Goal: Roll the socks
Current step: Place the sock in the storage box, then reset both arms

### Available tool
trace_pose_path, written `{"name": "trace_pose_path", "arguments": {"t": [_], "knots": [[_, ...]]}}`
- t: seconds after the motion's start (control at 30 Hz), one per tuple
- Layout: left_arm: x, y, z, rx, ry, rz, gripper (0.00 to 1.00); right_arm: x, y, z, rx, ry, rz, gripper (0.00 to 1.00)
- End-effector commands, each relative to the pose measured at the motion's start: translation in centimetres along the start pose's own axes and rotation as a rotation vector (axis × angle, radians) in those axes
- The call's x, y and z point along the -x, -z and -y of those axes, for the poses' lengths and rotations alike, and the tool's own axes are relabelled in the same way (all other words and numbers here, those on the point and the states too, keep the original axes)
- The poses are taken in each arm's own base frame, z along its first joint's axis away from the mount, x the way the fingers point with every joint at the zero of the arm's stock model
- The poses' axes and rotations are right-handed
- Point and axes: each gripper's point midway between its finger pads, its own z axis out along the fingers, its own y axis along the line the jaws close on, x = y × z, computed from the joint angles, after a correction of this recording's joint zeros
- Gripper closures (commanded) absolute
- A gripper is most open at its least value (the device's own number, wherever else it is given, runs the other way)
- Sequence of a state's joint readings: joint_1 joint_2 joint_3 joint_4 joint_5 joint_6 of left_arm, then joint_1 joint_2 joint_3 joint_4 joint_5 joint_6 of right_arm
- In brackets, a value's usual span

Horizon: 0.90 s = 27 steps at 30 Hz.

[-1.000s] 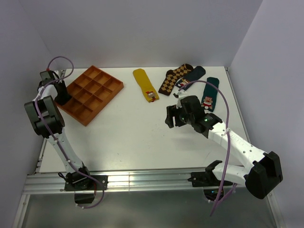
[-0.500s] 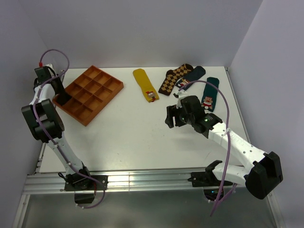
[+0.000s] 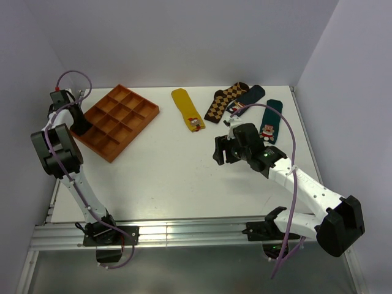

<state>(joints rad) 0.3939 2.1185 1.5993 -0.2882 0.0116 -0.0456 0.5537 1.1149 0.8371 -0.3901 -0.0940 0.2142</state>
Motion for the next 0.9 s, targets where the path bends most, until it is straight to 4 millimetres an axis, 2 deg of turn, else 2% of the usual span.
{"name": "trace_pose_path", "arguments": {"t": [0.0,0.03,0.1,0.2,0.3,0.33,0.37,0.4,0.47,0.5,0.57,0.6,0.67,0.7,0.77,0.8,0.87], "knots": [[-3.2,-1.5,-0.9,0.043,0.013,-0.11,0.64,0.6,0.0,0.2,-0.003,0.007,0.03,0.27],[-3.8,-1.7,-1.1,0.054,0.012,-0.131,0.64,0.7,0.0,0.1,0.001,0.006,0.029,0.27],[-3.9,-1.6,-1.2,0.059,0.009,-0.133,0.65,0.7,0.0,0.0,0.004,0.008,0.026,0.28],[-2.2,-0.6,-0.8,0.045,0.027,-0.089,0.63,0.7,0.0,-0.2,0.013,0.006,0.023,0.29],[1.1,1.7,-0.4,0.028,0.053,-0.008,0.58,0.9,0.3,-0.4,0.019,0.004,0.029,0.29],[3.3,3.4,-0.2,0.022,0.061,0.047,0.57,1.0,0.4,-0.4,0.02,0.004,0.033,0.29],[4.4,4.4,-0.1,0.02,0.069,0.077,0.56,1.1,0.5,-0.4,0.02,0.003,0.038,0.29],[6.5,6.6,0.4,0.011,0.093,0.135,0.56,1.5,0.8,-0.4,0.019,0.002,0.054,0.29],[9.3,9.4,1.1,-0.018,0.146,0.214,0.54,1.7,1.1,-0.3,0.009,-0.004,0.063,0.29],[11.6,12.4,1.6,-0.042,0.161,0.293,0.53,2.2,1.3,-0.2,0.0,-0.005,0.075,0.28],[13.8,15.8,2.8,-0.107,0.203,0.371,0.52,2.4,1.7,-0.2,-0.009,-0.01,0.077,0.29],[15.7,19.4,3.2,-0.133,0.207,0.454,0.51,3.1,2.2,-0.1,-0.017,-0.011,0.102,0.28],[16.9,22.9,3.8,-0.169,0.216,0.524,0.47,3.4,2.9,-0.1,-0.025,-0.012,0.12,0.28],[17.9,26.8,4.1,-0.193,0.221,0.598,0.47,3.9,3.4,0.0,-0.033,-0.014,0.138,0.28],[18.2,30.0,4.7,-0.233,0.212,0.658,0.46,4.3,4.5,0.3,-0.054,-0.015,0.173,0.27],[18.5,33.6,4.8,-0.253,0.213,0.722,0.45,4.6,5.0,0.7,-0.079,-0.019,0.191,0.27],[17.8,36.1,5.2,-0.291,0.236,0.765,0.41,5.2,6.5,1.5,-0.123,-0.032,0.24,0.26]]}}
